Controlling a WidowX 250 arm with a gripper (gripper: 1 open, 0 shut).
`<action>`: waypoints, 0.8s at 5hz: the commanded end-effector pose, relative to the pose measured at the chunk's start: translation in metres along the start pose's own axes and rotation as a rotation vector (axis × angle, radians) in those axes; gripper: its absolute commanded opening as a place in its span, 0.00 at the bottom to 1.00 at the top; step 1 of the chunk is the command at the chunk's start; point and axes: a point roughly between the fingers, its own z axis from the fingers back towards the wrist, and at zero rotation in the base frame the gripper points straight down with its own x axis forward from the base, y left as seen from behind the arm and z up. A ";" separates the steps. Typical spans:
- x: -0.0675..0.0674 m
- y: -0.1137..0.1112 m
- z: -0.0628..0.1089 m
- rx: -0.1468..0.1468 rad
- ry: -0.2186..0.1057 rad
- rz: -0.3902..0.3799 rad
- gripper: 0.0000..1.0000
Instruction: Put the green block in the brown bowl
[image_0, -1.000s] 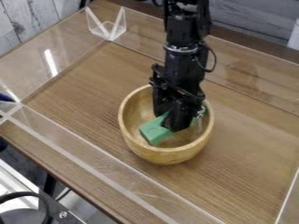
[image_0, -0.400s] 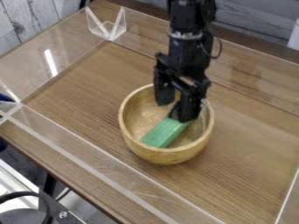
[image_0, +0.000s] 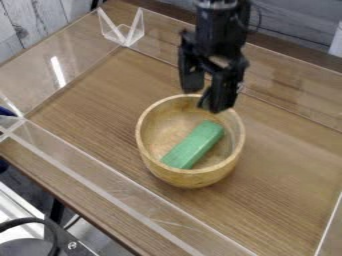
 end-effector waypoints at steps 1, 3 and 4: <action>0.005 0.001 0.016 0.034 -0.075 0.005 1.00; 0.008 0.003 0.004 0.040 -0.081 0.016 1.00; 0.011 0.003 -0.001 0.045 -0.091 0.020 1.00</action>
